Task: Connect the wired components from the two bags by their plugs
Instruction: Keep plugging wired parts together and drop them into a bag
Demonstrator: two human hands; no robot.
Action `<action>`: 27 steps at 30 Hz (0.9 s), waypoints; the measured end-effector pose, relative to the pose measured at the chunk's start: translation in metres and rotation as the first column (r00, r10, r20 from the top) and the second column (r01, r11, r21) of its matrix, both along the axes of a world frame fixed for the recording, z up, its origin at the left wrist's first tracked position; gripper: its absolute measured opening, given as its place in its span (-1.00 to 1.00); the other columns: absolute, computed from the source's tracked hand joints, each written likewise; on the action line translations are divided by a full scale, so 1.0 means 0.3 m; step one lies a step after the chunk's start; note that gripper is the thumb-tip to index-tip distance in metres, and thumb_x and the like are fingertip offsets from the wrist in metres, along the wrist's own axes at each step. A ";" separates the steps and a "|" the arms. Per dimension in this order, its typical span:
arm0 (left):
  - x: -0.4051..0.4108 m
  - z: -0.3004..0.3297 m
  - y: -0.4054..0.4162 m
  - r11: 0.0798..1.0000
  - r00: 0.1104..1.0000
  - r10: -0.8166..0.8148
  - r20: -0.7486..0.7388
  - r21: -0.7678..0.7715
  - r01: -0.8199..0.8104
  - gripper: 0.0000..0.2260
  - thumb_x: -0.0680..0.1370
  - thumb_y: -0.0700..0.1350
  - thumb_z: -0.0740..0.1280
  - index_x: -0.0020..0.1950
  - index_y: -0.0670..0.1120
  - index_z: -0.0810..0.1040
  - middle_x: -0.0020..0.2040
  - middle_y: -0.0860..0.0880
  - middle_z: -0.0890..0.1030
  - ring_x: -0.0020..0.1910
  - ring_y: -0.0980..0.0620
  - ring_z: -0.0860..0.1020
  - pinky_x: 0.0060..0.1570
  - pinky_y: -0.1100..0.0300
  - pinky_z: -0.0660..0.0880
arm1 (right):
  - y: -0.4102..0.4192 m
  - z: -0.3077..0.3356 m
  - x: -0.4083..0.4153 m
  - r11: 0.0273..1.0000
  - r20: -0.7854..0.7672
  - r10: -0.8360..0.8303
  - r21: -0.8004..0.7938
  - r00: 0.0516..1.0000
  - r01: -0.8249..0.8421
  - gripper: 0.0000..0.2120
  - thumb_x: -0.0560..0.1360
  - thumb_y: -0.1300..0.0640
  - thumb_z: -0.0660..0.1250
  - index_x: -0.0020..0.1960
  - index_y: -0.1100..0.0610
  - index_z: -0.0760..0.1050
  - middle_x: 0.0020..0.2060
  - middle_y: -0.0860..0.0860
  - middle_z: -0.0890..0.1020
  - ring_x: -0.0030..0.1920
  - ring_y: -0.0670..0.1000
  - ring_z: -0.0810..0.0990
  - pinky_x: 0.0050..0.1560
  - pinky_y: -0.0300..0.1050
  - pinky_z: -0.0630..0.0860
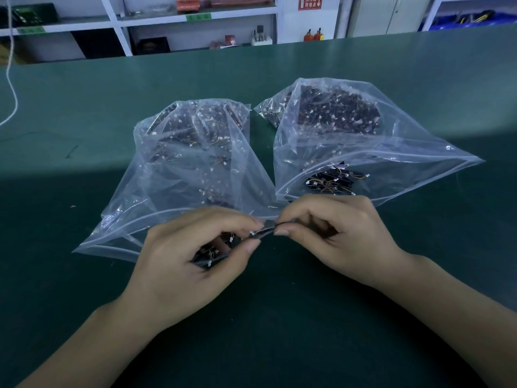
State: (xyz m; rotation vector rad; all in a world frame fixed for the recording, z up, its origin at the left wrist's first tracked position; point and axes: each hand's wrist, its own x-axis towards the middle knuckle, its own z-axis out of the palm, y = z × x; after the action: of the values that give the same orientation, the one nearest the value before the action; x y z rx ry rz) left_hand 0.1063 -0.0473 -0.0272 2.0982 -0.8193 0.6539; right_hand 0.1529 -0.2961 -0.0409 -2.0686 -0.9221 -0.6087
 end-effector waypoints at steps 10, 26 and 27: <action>0.018 -0.010 -0.004 0.998 0.998 0.056 0.021 0.020 -0.056 -0.89 0.59 -0.12 0.51 -0.05 -0.14 0.75 -0.11 0.03 0.71 -0.16 0.05 0.67 -0.21 0.15 0.56 | -0.002 -0.005 -0.008 1.000 0.123 0.026 -0.007 0.992 -0.026 -0.83 0.60 0.05 0.52 -0.03 0.16 0.75 -0.19 -0.30 0.52 -0.26 -0.40 0.39 -0.14 -0.48 0.30; 0.016 -0.010 0.001 0.997 0.998 0.045 0.052 0.065 -0.048 -0.95 0.59 -0.16 0.52 -0.06 -0.12 0.74 -0.09 0.07 0.68 -0.16 0.10 0.63 -0.19 0.22 0.54 | 0.010 -0.012 -0.009 0.999 0.075 0.042 0.017 0.996 -0.044 -0.84 0.62 0.08 0.48 -0.05 0.16 0.71 -0.15 -0.41 0.43 -0.29 -0.36 0.39 -0.17 -0.47 0.28; 0.015 -0.010 0.001 0.996 0.998 0.047 0.052 0.069 -0.050 -0.95 0.59 -0.16 0.52 -0.06 -0.12 0.74 -0.09 0.07 0.67 -0.16 0.09 0.64 -0.19 0.22 0.54 | 0.010 -0.013 -0.008 0.999 0.077 0.043 0.015 0.996 -0.044 -0.85 0.62 0.09 0.48 -0.05 0.17 0.71 -0.15 -0.41 0.43 -0.28 -0.37 0.39 -0.17 -0.48 0.28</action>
State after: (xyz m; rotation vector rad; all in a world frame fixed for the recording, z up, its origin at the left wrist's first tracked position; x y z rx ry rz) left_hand 0.1109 -0.0469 -0.0303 2.1793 -0.8320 0.7153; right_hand 0.1505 -0.2930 -0.0448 -2.0170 -1.0002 -0.6737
